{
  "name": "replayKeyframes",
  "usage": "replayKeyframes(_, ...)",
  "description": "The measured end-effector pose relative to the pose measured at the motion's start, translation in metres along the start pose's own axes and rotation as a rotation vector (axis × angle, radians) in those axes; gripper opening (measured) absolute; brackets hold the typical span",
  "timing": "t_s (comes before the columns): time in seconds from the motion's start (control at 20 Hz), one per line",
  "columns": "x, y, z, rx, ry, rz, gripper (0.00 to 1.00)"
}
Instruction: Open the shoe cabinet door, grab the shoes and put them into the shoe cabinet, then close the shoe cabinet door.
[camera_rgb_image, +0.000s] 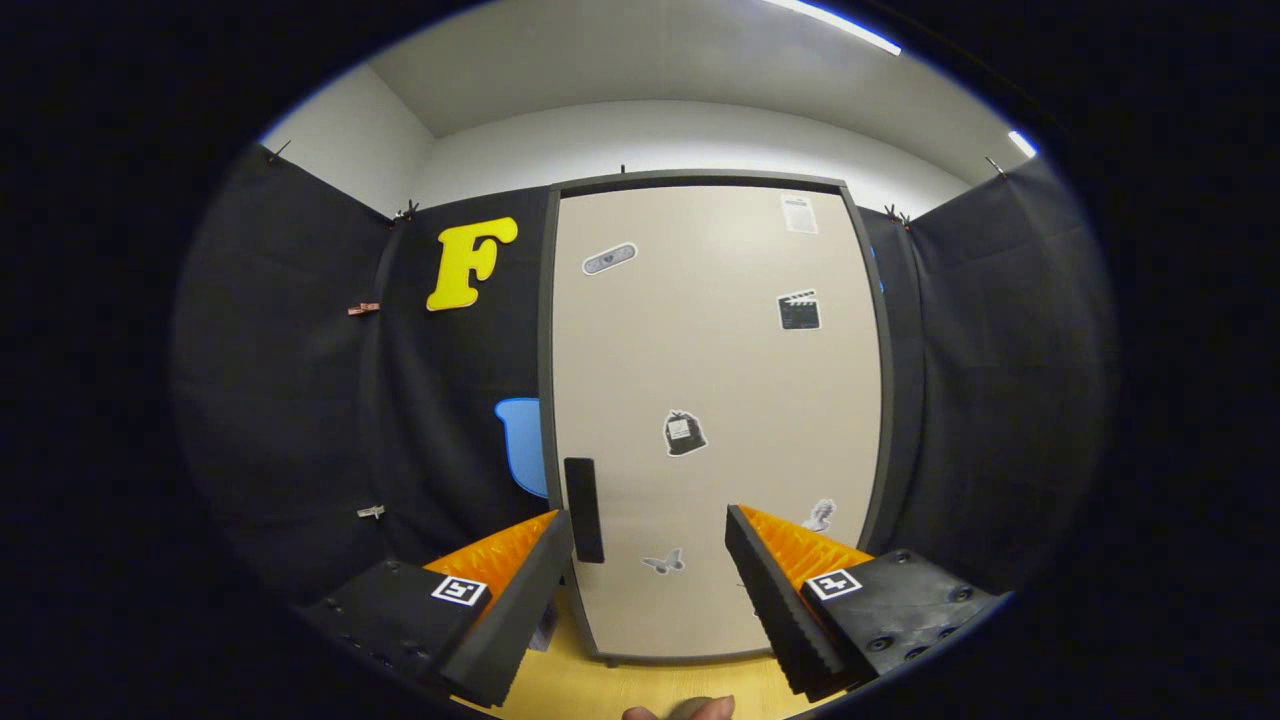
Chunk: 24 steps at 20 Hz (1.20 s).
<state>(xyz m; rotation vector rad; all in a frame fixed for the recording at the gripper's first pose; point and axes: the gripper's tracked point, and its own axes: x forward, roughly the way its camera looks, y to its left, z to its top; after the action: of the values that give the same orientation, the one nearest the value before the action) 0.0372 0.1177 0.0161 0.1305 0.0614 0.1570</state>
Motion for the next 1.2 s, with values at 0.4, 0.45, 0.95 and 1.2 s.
replayKeyframes(0.4,0.086,0.045,-0.042,-0.031,0.040,-0.019,0.98)
replayKeyframes(0.45,0.096,0.049,-0.047,-0.028,0.043,-0.020,0.98)
replayKeyframes(0.95,0.156,0.052,-0.088,-0.002,0.103,-0.043,0.57)
replayKeyframes(1.2,0.164,0.040,-0.089,0.039,0.089,-0.103,0.48)
